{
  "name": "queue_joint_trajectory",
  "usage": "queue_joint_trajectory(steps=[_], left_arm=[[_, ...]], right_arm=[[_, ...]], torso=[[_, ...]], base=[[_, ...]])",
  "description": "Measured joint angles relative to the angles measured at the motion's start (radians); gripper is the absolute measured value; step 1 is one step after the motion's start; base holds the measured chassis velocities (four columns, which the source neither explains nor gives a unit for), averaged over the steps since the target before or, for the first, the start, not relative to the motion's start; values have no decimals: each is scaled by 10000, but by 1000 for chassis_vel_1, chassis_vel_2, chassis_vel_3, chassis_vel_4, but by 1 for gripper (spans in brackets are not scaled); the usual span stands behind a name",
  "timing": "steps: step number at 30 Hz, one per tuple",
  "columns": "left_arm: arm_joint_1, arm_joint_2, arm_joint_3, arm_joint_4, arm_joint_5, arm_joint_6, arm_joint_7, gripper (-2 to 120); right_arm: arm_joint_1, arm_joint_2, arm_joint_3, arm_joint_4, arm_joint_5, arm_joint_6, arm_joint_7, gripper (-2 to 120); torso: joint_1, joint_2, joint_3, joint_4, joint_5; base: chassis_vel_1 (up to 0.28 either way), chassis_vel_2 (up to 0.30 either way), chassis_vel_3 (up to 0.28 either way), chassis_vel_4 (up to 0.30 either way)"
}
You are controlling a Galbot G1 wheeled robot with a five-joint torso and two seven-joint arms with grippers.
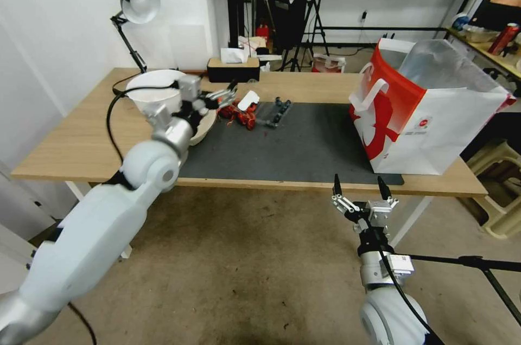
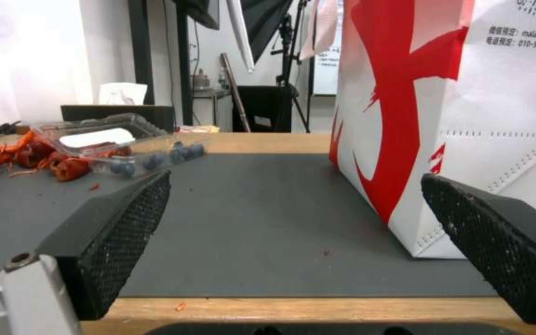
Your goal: Pick up the trash from the table and place it into the takeout bag.
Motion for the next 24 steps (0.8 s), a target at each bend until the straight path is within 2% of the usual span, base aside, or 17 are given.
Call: queue_joint_trajectory(steps=[5,8,19,21,24], left_arm=[[1033,-38,-799,-326,644,-221,-22,100],[2157,-209,-1626,-682,1050,-297,38,100],[4039,-872,-2750,-934,1980,-784,245,100],[4755,-1180,-3131,-1011,2248,-1057,433,100],[5203,-1428,-3338,-1046,2437,-1248,554,100]], right_arm=[[-25,-53,-3,2,-4,-1,4,100],[-48,-60,-46,3,-5,6,6,100],[-118,-85,-36,8,-9,49,17,100],[-119,-117,-37,9,-15,76,18,100],[-126,-147,-38,-7,-15,104,18,100]], torso=[[0,0,0,-1,5],[-1,0,0,1,9],[0,1,1,0,7],[0,1,0,-2,7],[1,0,0,0,7]], base=[[0,0,0,0],[0,0,0,0],[0,0,0,0],[0,0,0,0],[0,0,0,0]])
